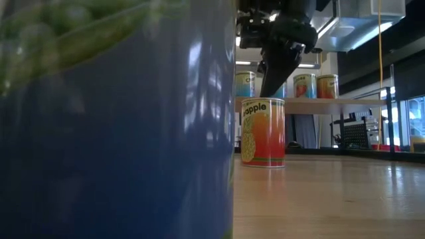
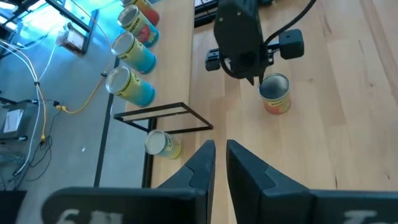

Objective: Pick and place cans onto a shelf
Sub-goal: Put the canned pineapples on the shelf

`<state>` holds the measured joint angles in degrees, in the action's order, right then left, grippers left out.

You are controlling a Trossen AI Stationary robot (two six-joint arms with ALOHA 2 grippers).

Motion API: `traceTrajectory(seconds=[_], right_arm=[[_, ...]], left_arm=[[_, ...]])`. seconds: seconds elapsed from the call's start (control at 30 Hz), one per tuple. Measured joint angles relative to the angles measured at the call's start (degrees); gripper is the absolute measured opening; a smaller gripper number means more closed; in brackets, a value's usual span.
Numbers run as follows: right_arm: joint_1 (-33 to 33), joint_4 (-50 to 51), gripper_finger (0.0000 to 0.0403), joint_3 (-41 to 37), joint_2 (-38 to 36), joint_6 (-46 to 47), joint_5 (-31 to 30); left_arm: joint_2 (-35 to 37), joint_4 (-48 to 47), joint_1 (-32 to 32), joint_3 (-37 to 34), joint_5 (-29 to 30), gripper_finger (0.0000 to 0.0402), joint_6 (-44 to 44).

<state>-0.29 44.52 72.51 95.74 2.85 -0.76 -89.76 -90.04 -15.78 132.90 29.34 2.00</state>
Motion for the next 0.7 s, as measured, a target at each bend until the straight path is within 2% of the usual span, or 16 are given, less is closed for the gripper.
traceTrajectory(seconds=[0.1, 0.57, 0.7], right_arm=[[-0.5, -0.2, 0.0073, 0.0, 0.8, -0.2, 2.2], [-2.5, -0.7, 0.0072, 0.3, 3.3, -0.2, 2.7], [-2.6, -0.7, 0.0053, 0.3, 3.3, -0.1, 3.8]], left_arm=[[0.0, 0.0, 0.0, 0.0, 0.0, 0.0034, 0.0], [0.0, 0.0, 0.0, 0.0, 0.0, 0.0034, 0.0], [0.0, 0.0, 0.0, 0.0, 0.0, 0.0034, 0.0]])
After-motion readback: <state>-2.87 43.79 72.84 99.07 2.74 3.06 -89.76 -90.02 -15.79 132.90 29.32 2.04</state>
